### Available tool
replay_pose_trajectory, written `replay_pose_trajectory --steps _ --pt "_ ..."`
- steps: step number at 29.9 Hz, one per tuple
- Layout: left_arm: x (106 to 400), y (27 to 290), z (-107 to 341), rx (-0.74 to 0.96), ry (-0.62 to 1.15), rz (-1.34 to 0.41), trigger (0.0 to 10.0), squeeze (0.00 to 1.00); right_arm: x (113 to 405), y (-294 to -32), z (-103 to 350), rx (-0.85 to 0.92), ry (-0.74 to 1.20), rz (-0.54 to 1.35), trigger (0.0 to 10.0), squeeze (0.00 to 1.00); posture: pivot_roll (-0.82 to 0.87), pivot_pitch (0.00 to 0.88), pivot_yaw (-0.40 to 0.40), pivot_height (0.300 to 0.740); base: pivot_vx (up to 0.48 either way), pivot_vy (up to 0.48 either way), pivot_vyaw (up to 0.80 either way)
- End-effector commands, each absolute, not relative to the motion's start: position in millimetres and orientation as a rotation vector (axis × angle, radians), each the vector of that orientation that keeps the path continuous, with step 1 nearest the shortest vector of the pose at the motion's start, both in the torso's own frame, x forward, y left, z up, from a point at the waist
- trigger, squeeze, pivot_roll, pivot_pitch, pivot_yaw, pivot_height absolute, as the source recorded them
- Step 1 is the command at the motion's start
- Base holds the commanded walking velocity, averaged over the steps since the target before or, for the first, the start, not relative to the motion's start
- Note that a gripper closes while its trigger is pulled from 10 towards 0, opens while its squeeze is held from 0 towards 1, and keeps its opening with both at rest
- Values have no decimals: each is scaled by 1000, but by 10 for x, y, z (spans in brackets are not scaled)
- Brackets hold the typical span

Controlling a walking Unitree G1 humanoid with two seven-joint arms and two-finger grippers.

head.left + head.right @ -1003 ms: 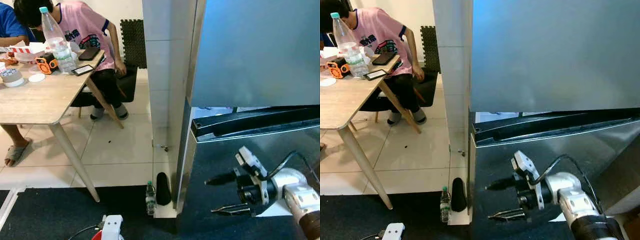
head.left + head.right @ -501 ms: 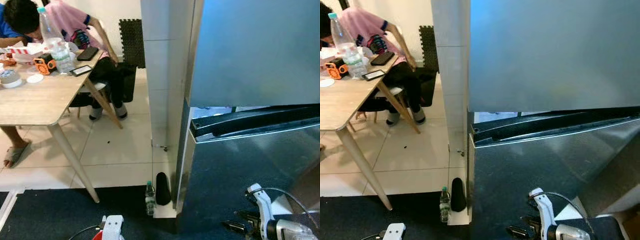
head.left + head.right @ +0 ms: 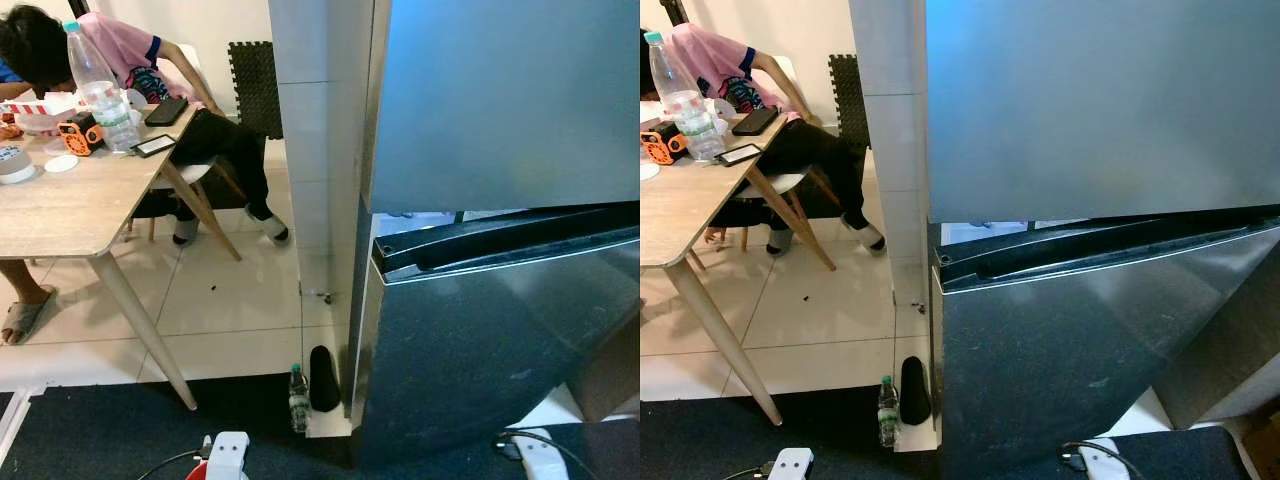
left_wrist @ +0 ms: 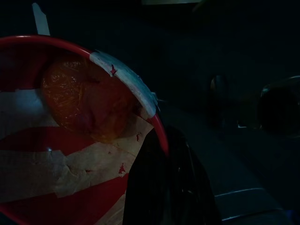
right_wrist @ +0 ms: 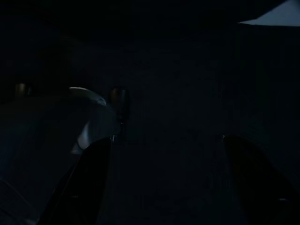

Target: Restocking fridge

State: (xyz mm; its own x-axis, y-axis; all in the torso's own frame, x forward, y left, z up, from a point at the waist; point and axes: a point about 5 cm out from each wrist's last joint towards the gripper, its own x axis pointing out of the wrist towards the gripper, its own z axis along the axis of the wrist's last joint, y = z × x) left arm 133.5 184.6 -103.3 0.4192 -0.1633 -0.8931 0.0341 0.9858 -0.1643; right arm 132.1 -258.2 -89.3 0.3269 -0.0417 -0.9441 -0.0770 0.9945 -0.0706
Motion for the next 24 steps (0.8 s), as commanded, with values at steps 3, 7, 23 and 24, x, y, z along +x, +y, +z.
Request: replay_pose_trajectory --steps 3,7,23,24 --pt "1292 1939 -1037 -97 1149 -106 10000 0 1365 -2467 -915 -157 1235 64 10000 0 -23 0 14 740 0 0 0" --pt "1270 1936 -1045 -96 1155 -104 10000 0 1385 -2414 -924 -160 1229 74 10000 0 -25 0 18 740 0 0 0" --pt "1191 1993 -1063 -92 1172 -73 10000 0 1235 -2419 -974 -176 1286 69 10000 0 -27 0 21 740 0 0 0" --pt "1185 1993 -1065 -92 1172 -72 10000 0 1231 -2424 -975 -179 1287 67 10000 0 -20 0 20 740 0 0 0"
